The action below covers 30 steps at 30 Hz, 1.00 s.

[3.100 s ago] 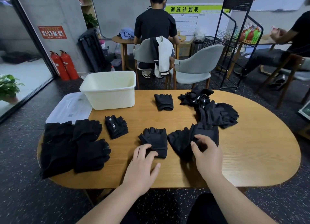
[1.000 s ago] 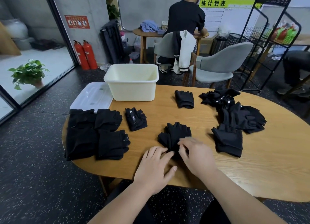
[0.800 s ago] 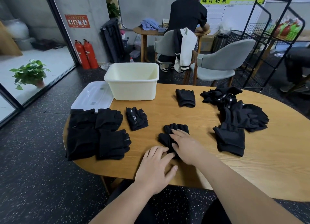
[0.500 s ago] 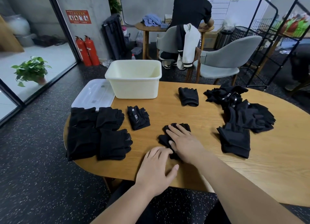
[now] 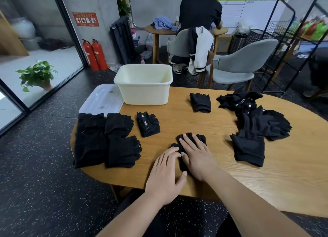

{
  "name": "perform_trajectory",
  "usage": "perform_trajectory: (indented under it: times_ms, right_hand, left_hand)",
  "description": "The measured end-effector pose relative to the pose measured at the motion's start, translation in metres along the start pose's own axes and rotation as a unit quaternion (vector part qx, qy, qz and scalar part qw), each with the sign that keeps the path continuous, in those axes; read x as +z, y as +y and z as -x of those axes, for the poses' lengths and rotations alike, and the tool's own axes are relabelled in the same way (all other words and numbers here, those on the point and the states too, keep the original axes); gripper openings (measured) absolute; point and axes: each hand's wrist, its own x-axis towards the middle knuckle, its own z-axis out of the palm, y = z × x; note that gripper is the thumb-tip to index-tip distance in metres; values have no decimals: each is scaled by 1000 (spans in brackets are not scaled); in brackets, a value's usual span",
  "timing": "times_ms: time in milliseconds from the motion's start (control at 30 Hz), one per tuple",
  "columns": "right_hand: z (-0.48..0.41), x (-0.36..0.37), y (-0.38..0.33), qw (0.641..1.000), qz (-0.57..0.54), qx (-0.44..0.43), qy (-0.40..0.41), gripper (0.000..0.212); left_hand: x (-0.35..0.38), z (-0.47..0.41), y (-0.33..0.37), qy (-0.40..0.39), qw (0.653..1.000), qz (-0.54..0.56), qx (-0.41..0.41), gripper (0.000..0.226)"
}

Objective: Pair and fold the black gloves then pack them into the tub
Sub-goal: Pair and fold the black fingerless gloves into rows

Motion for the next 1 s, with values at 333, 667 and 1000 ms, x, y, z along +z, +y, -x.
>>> perform_trajectory:
  times_ms: [333,667,1000]
  right_hand:
    - [44,3,26,969,-174,-49,170,42]
    - [89,15,52,964,-98,-105,222,44]
    - [84,23,57,955,-119,-118,246,34]
  left_hand:
    - [0,-3,3,-28,997,-66,28,53]
    - [3,-5,2,-42,995,-89,15,51]
    - [0,-4,3,-68,990,-118,27,69]
